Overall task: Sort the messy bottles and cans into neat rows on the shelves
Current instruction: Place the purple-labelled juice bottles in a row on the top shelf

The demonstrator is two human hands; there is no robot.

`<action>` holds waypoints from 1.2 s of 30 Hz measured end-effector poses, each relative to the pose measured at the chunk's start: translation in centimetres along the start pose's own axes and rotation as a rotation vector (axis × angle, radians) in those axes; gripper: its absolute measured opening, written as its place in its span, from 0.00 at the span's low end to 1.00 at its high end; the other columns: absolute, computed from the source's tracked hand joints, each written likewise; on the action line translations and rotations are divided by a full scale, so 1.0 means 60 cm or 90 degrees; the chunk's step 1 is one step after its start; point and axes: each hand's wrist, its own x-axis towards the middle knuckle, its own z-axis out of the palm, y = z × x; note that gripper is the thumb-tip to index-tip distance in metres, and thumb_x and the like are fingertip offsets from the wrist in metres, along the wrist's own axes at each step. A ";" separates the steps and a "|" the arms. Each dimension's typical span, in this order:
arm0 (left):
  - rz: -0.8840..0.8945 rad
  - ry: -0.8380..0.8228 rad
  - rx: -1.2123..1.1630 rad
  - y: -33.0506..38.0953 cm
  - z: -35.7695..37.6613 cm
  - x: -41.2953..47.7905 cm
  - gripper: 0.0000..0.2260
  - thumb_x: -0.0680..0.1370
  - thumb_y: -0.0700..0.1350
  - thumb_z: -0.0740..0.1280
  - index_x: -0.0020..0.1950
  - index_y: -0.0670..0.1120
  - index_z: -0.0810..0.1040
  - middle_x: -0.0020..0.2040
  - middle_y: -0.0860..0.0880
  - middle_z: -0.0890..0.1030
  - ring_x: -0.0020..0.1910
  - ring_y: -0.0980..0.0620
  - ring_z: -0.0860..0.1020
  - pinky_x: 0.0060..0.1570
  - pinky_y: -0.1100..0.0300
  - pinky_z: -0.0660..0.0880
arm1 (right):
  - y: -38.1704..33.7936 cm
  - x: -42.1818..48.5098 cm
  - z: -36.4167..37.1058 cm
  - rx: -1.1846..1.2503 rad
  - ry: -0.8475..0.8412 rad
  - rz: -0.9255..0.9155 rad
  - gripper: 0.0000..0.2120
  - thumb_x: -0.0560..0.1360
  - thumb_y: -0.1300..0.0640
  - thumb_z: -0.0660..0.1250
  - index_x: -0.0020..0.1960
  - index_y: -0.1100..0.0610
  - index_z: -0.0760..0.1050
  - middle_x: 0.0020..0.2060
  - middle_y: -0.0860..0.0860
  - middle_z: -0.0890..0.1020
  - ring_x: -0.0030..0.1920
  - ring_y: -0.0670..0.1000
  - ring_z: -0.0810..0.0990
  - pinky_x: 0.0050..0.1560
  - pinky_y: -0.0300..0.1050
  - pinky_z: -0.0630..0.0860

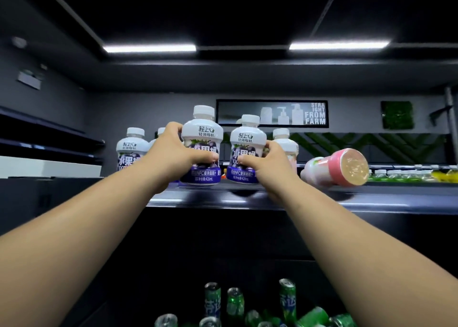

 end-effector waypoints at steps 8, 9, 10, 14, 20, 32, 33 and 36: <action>-0.012 -0.019 0.004 -0.008 0.037 0.018 0.32 0.63 0.46 0.83 0.61 0.49 0.69 0.51 0.49 0.81 0.47 0.52 0.81 0.40 0.57 0.77 | 0.012 0.024 -0.042 -0.029 -0.027 -0.017 0.25 0.66 0.61 0.80 0.59 0.56 0.76 0.49 0.53 0.85 0.51 0.53 0.85 0.55 0.52 0.82; -0.012 -0.019 0.005 -0.010 0.044 0.021 0.33 0.62 0.47 0.83 0.61 0.50 0.69 0.52 0.49 0.82 0.49 0.51 0.82 0.45 0.54 0.79 | 0.015 0.025 -0.053 -0.030 -0.034 -0.015 0.24 0.66 0.61 0.79 0.59 0.57 0.76 0.49 0.53 0.85 0.51 0.54 0.85 0.55 0.52 0.82; -0.013 -0.015 0.005 -0.011 0.052 0.026 0.34 0.61 0.47 0.84 0.60 0.50 0.69 0.52 0.49 0.82 0.50 0.50 0.82 0.50 0.51 0.80 | 0.016 0.027 -0.065 -0.033 -0.040 -0.013 0.24 0.66 0.61 0.79 0.59 0.56 0.76 0.50 0.54 0.86 0.52 0.55 0.85 0.54 0.52 0.82; -0.015 -0.006 0.020 -0.015 0.091 0.044 0.37 0.55 0.53 0.84 0.58 0.51 0.69 0.51 0.50 0.82 0.50 0.50 0.82 0.55 0.47 0.80 | 0.017 0.029 -0.109 -0.064 -0.045 -0.022 0.21 0.69 0.61 0.78 0.59 0.55 0.75 0.50 0.53 0.85 0.51 0.52 0.85 0.48 0.45 0.82; -0.033 0.015 -0.007 -0.028 0.150 0.074 0.31 0.62 0.48 0.83 0.58 0.50 0.69 0.52 0.50 0.81 0.50 0.48 0.81 0.50 0.51 0.79 | 0.017 0.040 -0.134 -0.110 -0.051 -0.007 0.23 0.70 0.58 0.78 0.61 0.54 0.73 0.51 0.52 0.84 0.49 0.52 0.85 0.45 0.49 0.83; 0.062 0.090 0.219 -0.063 0.202 0.060 0.38 0.75 0.52 0.68 0.78 0.54 0.49 0.76 0.46 0.64 0.69 0.42 0.70 0.66 0.45 0.69 | 0.052 0.064 -0.114 -0.288 -0.090 -0.045 0.30 0.63 0.42 0.78 0.59 0.52 0.70 0.53 0.49 0.81 0.52 0.51 0.81 0.59 0.56 0.78; 0.069 0.100 0.229 -0.065 0.204 0.058 0.38 0.75 0.52 0.68 0.79 0.54 0.50 0.76 0.45 0.64 0.69 0.42 0.69 0.66 0.46 0.68 | 0.051 0.061 -0.113 -0.302 -0.092 -0.045 0.31 0.63 0.40 0.76 0.59 0.51 0.70 0.53 0.49 0.81 0.53 0.51 0.81 0.59 0.56 0.77; 0.092 0.137 0.265 -0.068 0.210 0.051 0.39 0.73 0.54 0.70 0.78 0.53 0.53 0.74 0.45 0.65 0.70 0.43 0.69 0.64 0.49 0.68 | 0.052 0.053 -0.113 -0.331 -0.088 -0.046 0.33 0.58 0.35 0.73 0.57 0.49 0.69 0.52 0.47 0.81 0.54 0.52 0.80 0.58 0.56 0.77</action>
